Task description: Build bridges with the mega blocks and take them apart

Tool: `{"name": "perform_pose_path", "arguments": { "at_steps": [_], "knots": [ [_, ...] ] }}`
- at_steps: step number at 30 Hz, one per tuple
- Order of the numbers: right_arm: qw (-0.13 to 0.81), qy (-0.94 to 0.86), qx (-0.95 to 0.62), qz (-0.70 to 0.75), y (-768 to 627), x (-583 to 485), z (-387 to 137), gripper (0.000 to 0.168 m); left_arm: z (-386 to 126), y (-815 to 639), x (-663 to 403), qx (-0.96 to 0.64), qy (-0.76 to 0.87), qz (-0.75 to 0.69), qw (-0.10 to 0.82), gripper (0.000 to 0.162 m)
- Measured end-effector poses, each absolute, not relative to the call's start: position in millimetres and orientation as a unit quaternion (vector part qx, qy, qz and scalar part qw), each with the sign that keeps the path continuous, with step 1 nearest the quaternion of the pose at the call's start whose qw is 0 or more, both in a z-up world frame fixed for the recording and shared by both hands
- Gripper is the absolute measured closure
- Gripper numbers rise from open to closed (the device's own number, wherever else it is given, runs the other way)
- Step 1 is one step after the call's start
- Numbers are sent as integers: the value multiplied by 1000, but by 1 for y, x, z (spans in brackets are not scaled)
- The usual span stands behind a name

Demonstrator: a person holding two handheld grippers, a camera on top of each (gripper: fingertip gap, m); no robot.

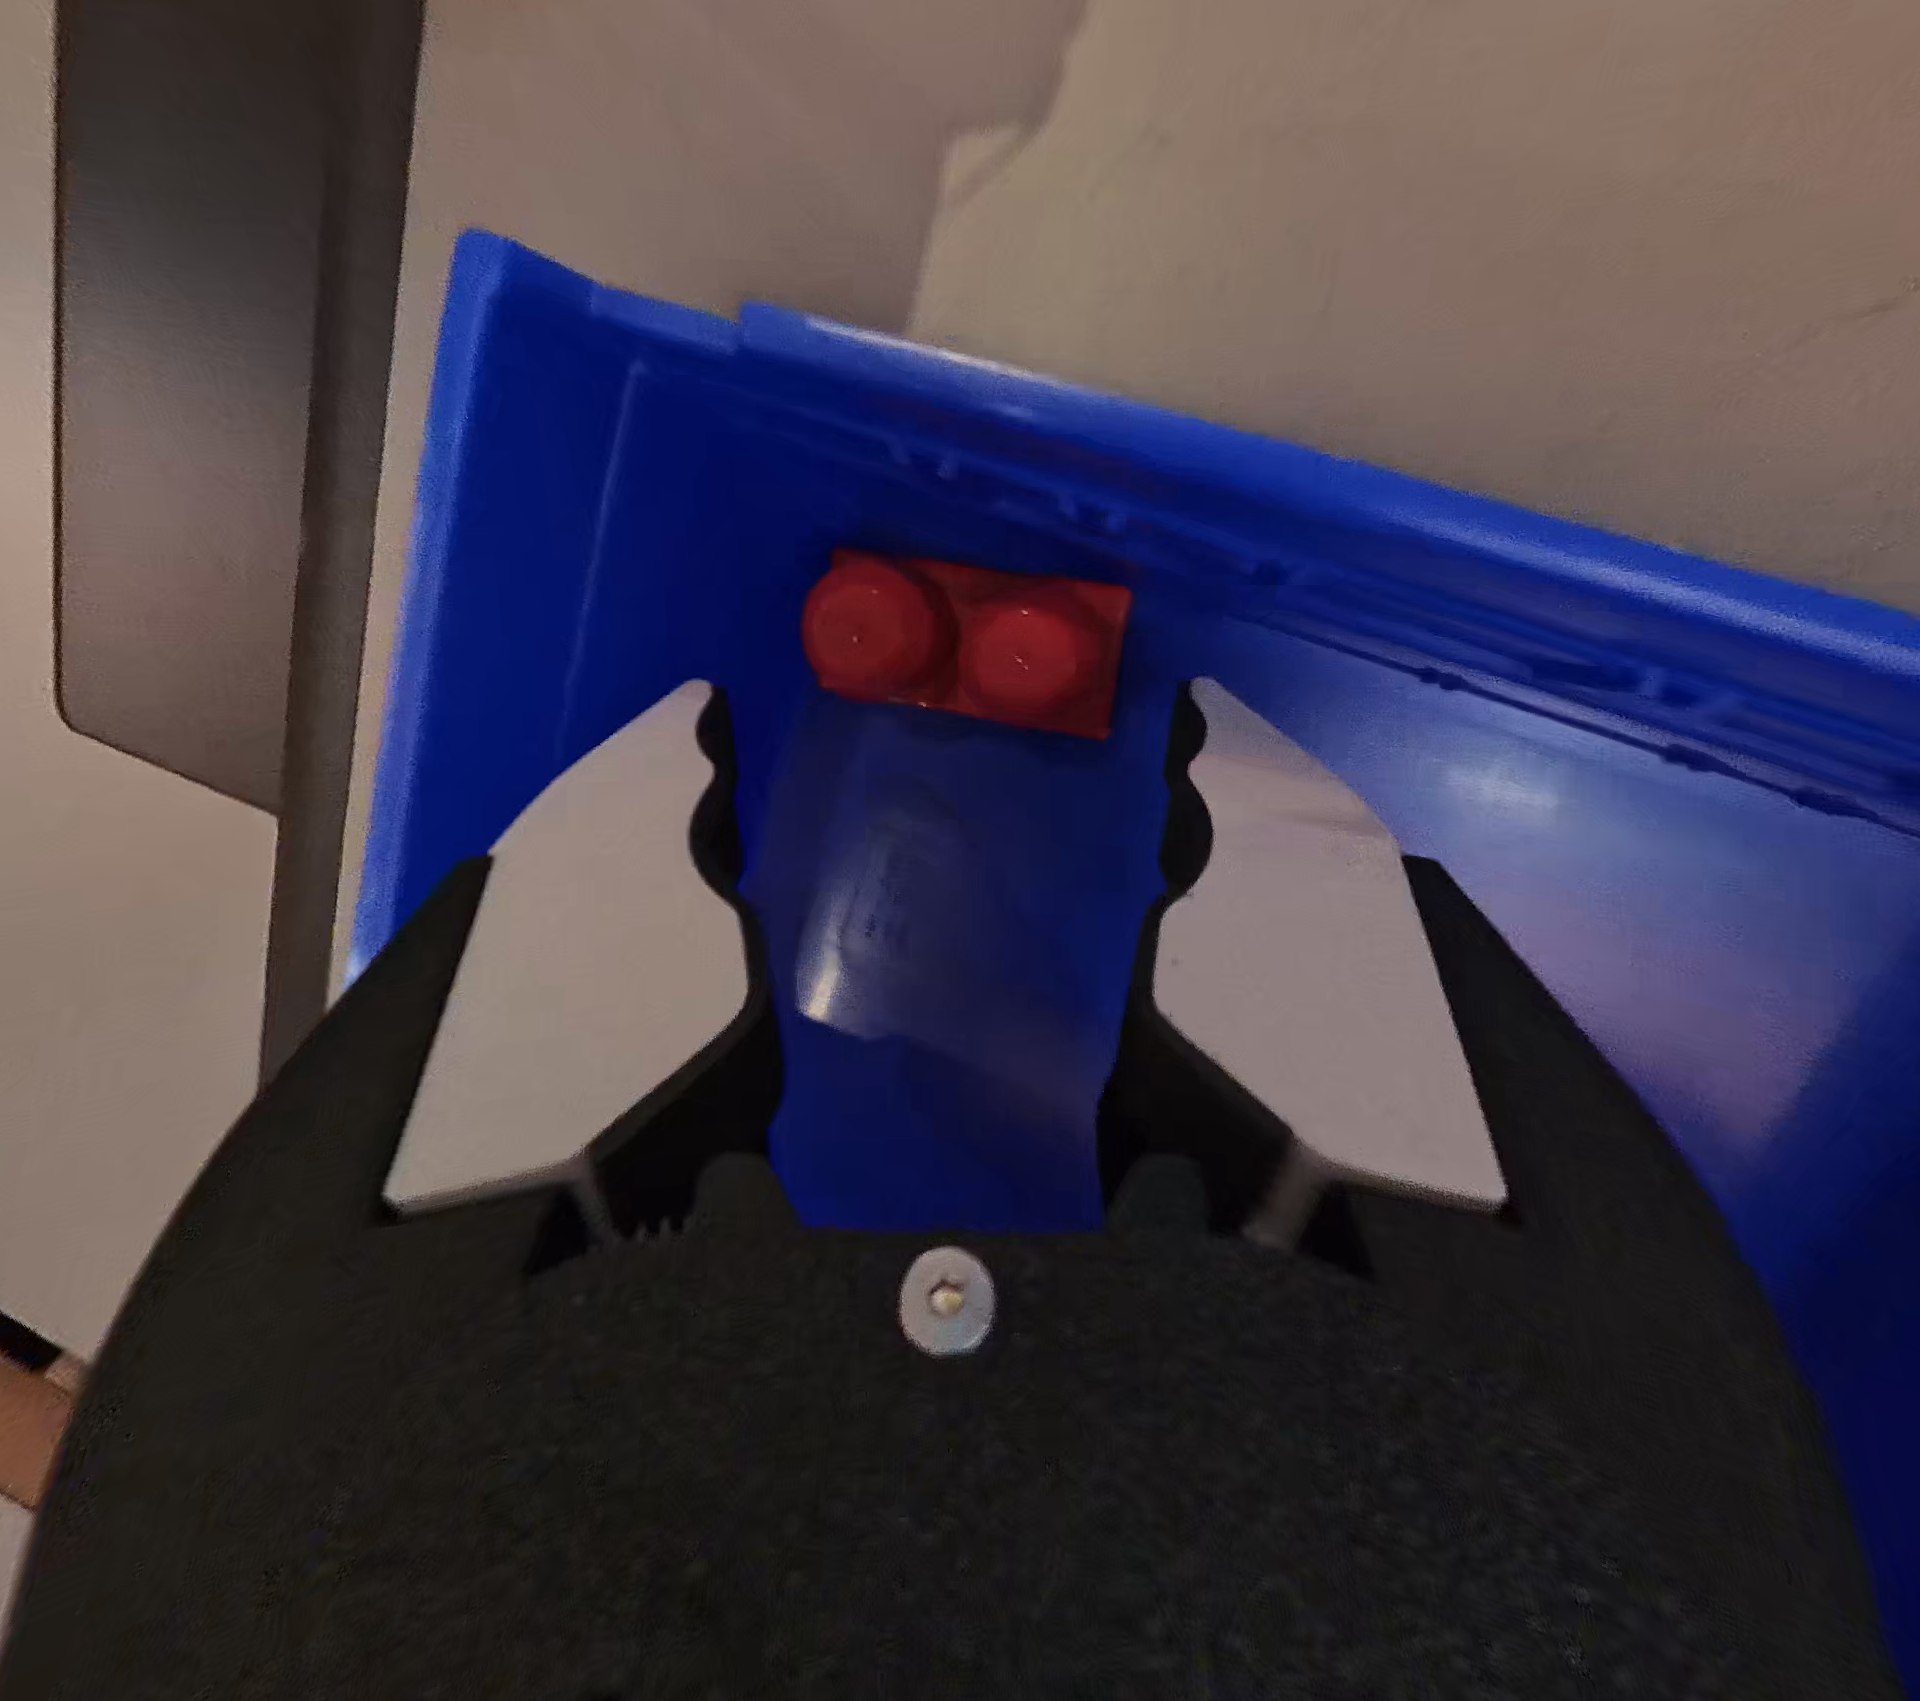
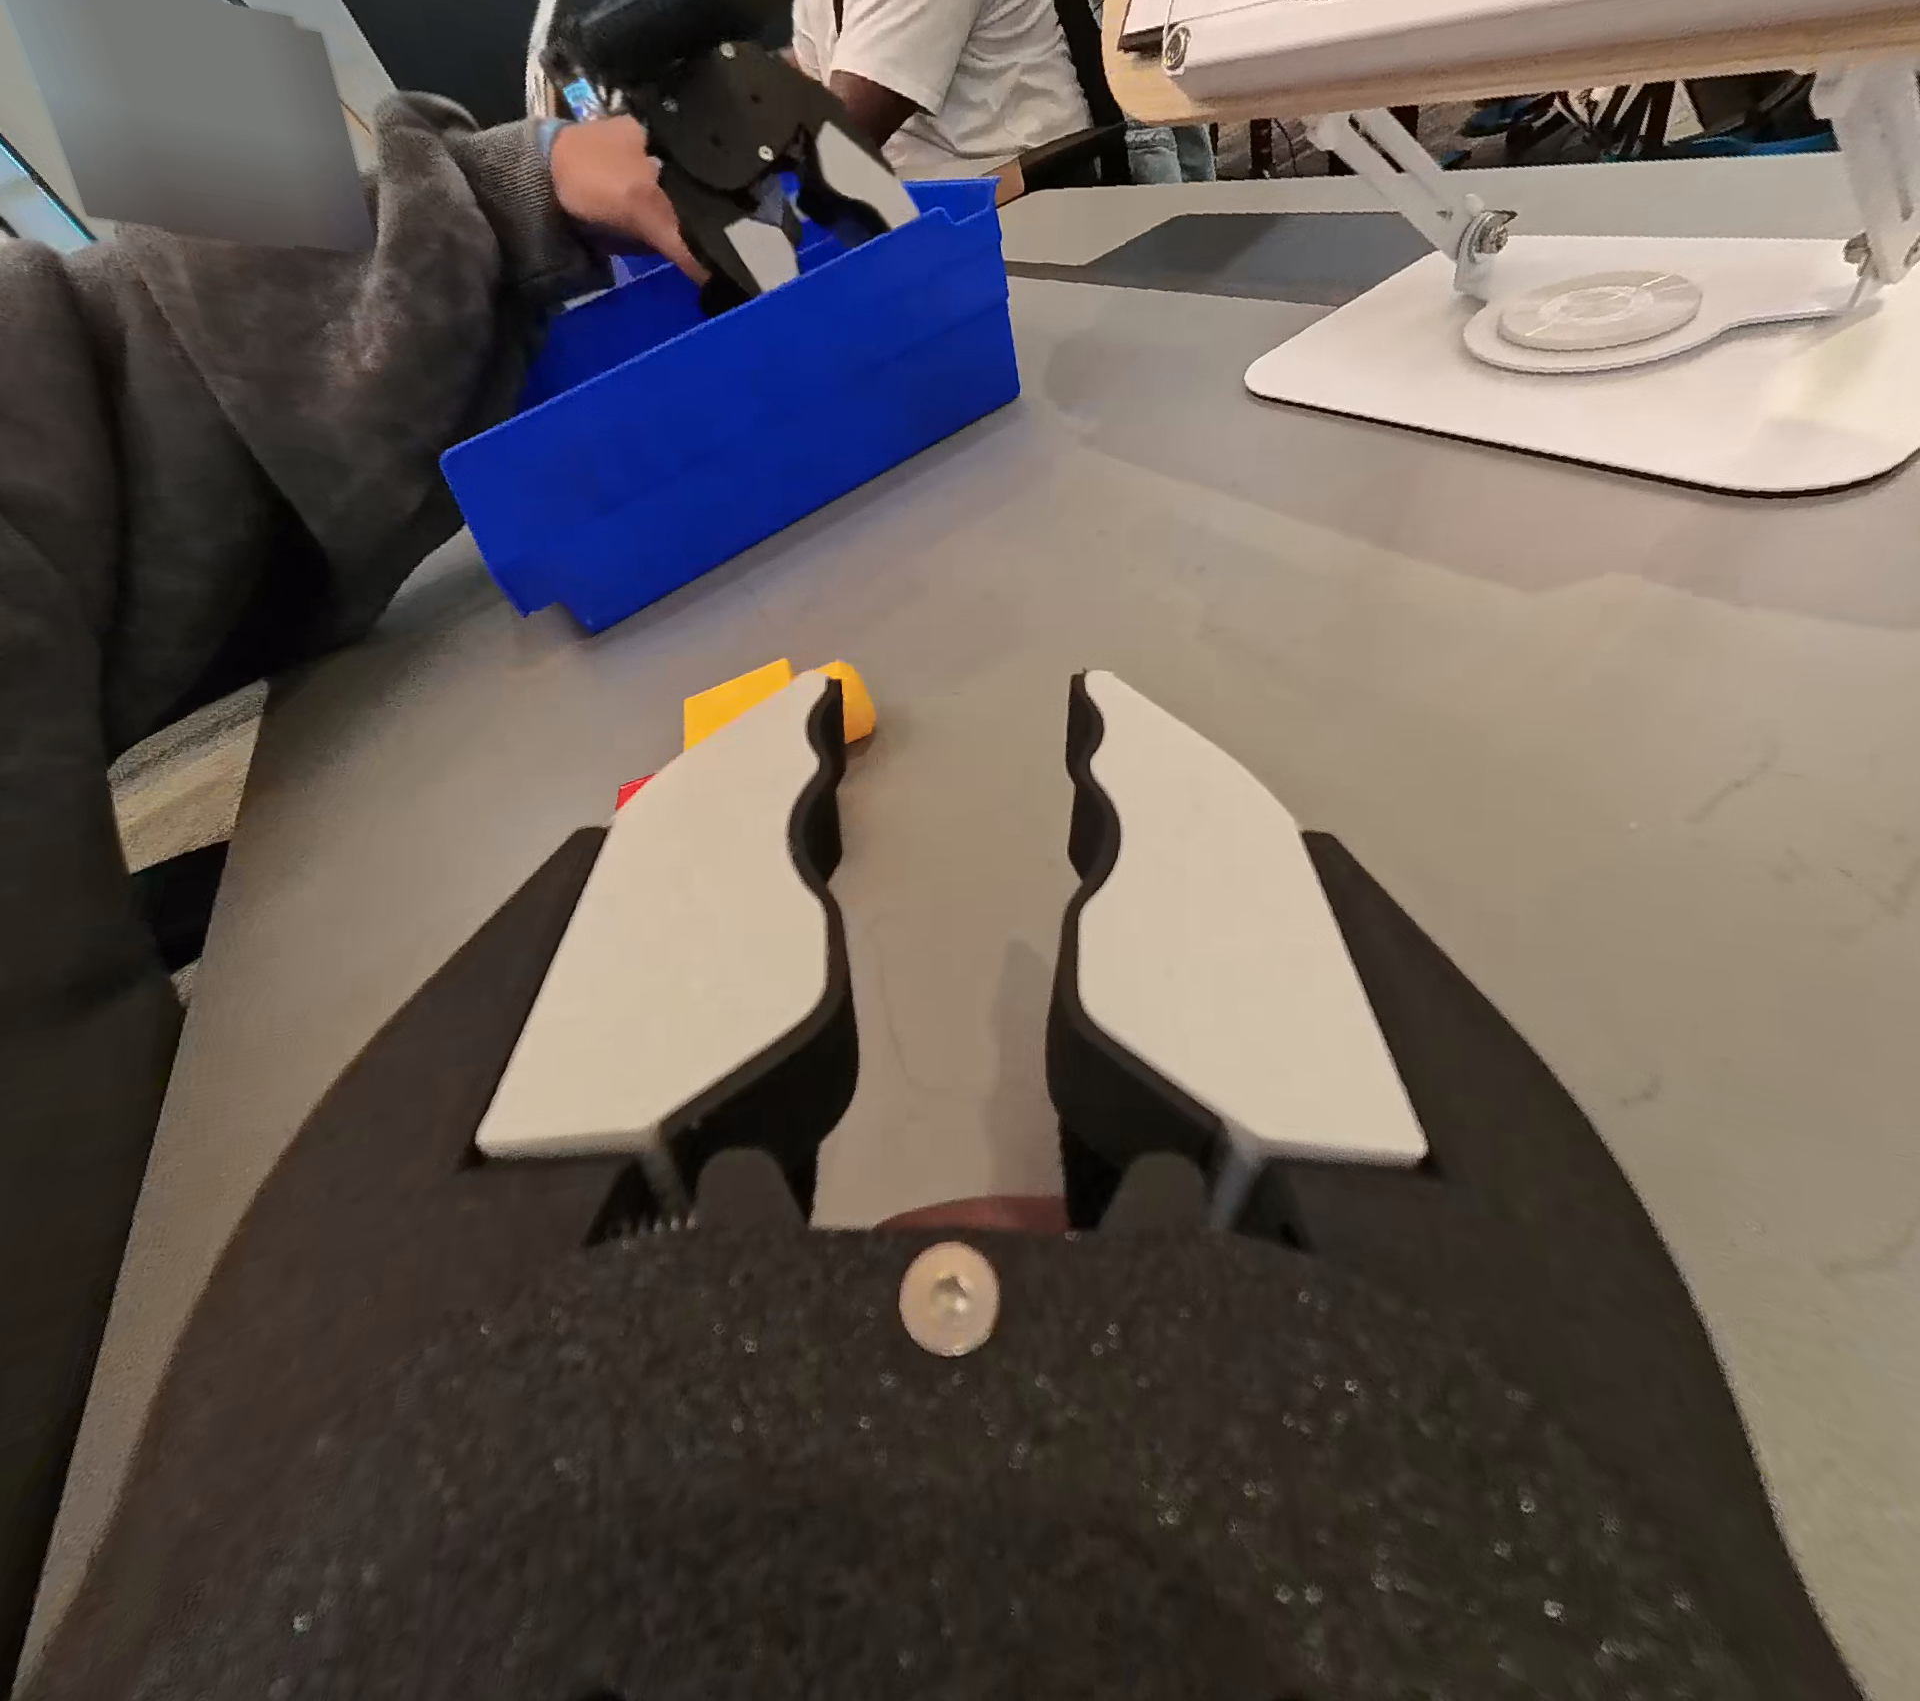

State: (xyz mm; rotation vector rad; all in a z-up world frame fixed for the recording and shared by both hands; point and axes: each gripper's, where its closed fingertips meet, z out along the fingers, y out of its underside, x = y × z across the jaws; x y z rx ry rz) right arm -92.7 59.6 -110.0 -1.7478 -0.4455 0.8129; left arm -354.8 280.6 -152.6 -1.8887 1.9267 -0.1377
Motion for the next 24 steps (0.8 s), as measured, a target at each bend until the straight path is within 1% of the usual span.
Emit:
{"name": "perform_pose_path", "arguments": {
  "at_steps": [4,5,6,8,11,15,18,21,24],
  "knots": [
    [542,-194,-739,350,57,-96,-111,127,-174,281,-350,-682,712,-44,164,84],
    [541,-196,-739,350,56,-97,-111,127,-182,282,-351,-682,715,-33,152,89],
    [541,-199,-739,349,56,-98,-111,127,-186,282,-353,-682,716,-25,147,90],
    [541,-203,-738,349,54,-100,-111,127,-184,279,-358,-685,716,-20,132,90],
    [544,-210,-737,342,53,-102,-111,128,-163,272,-369,-694,707,-11,135,90],
    [549,-214,-735,335,53,-102,-110,128,-102,256,-371,-700,693,-9,174,90],
    [559,-214,-730,329,52,-101,-106,128,-62,228,-341,-692,689,-39,209,90],
    [573,-213,-724,318,52,-98,-101,128,-56,203,-298,-690,688,-27,223,90],
    [582,-204,-732,290,56,-90,-103,125,-76,172,-241,-701,680,-42,210,90]
  ]
}}
